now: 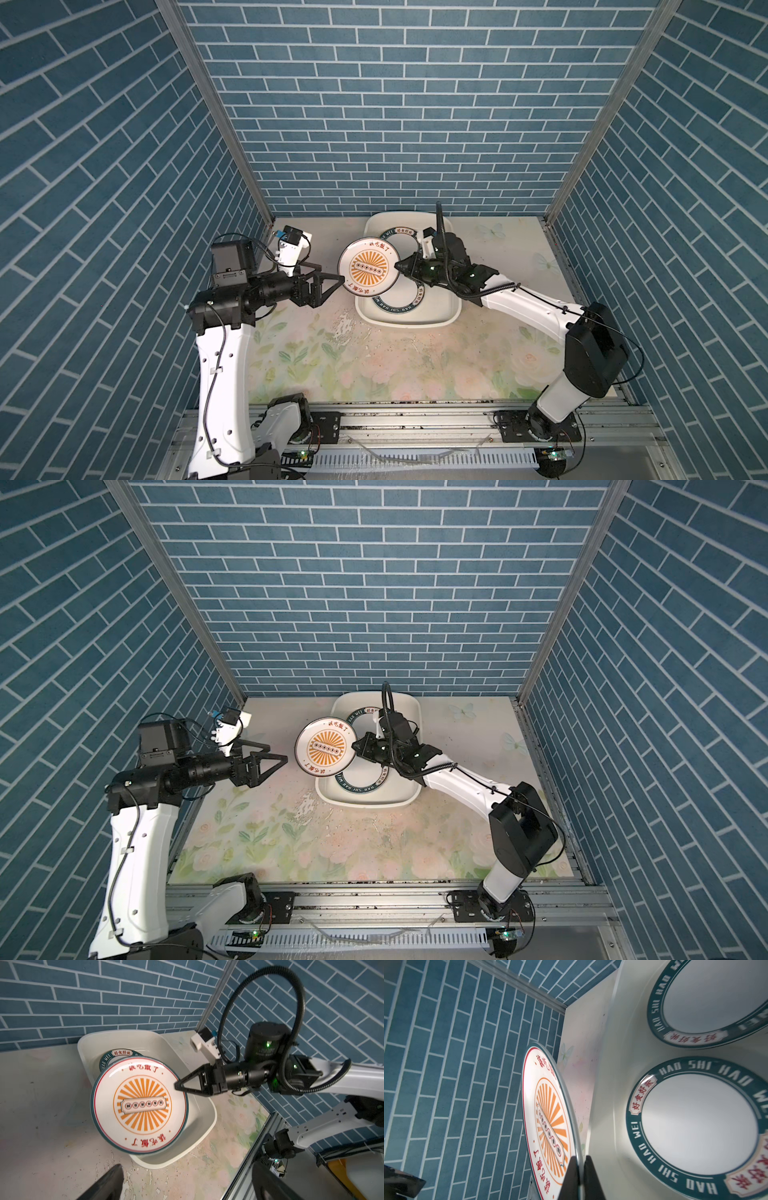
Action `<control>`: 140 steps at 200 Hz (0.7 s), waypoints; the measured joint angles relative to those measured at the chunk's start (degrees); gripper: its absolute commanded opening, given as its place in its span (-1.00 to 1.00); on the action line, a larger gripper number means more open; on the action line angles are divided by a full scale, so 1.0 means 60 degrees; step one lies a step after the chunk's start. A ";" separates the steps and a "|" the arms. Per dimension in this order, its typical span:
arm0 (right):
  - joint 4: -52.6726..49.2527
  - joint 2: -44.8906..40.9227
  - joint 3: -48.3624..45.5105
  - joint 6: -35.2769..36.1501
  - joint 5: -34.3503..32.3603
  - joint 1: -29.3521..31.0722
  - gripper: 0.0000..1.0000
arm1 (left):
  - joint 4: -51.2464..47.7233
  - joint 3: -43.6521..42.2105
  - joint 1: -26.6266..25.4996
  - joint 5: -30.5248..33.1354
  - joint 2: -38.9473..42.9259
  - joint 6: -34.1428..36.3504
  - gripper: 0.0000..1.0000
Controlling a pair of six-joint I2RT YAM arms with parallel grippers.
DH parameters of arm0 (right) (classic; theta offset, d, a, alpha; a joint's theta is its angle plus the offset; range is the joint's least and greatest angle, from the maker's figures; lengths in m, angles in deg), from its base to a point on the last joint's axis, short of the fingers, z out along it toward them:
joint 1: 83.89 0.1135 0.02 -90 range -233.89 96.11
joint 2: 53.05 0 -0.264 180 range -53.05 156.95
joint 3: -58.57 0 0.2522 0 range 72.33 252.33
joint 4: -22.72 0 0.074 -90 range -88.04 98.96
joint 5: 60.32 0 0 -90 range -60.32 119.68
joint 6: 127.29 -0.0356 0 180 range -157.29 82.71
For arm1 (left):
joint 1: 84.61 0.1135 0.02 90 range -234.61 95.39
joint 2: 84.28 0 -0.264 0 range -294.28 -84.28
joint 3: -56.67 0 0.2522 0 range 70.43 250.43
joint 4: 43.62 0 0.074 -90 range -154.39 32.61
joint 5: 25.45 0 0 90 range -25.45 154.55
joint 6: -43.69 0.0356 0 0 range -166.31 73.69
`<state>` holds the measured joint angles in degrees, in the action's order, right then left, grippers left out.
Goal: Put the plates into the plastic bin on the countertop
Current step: 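Lower the sunburst plate onto the green-rimmed plate stack in the bin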
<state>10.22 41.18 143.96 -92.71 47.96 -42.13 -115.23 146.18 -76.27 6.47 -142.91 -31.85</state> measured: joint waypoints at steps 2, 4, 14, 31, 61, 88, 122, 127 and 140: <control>-0.0015 -0.0004 0.0000 0.0004 0.0025 -0.0055 -1.00 | 0.0000 -0.0015 -0.0044 0.0015 -0.0007 0.0018 0.95; -0.0044 -0.0011 0.0000 0.0015 0.0069 -0.0146 -1.00 | 0.0007 -0.0040 -0.0113 0.0040 -0.0018 0.0051 0.95; -0.0178 -0.0011 0.0000 0.0080 0.0244 -0.0521 -1.00 | 0.0004 -0.0142 -0.0379 0.0142 -0.0066 0.0171 0.95; -0.0506 -0.0011 0.0000 0.0259 0.0484 -0.1089 -1.00 | 0.0025 -0.0335 -0.0652 0.0266 -0.0149 0.0284 0.95; -0.0820 0.0091 0.0000 0.0484 0.0874 -0.1716 -1.00 | 0.0058 -0.0576 -0.0776 0.0437 -0.0226 0.0339 0.95; -0.0984 0.0419 0.0000 0.0725 0.1213 -0.1902 -1.00 | 0.0127 -0.0583 -0.0809 0.0503 -0.0229 0.0335 0.95; -0.1195 0.1038 0.0000 0.0976 0.1497 -0.1945 -1.00 | 0.0423 -0.0798 -0.0852 0.0510 -0.0240 0.0168 0.95; -0.1235 0.1107 0.0000 0.1013 0.1504 -0.1945 -1.00 | 0.0481 -0.0841 -0.0871 0.0514 -0.0248 0.0124 0.95; -0.1362 0.1235 0.0000 0.1107 0.1508 -0.1945 -1.00 | 0.0572 -0.0885 -0.0929 0.0535 -0.0302 0.0022 0.95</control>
<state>2.04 48.59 143.96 -86.06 57.01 -53.80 -111.80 140.87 -81.84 9.68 -144.73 -31.72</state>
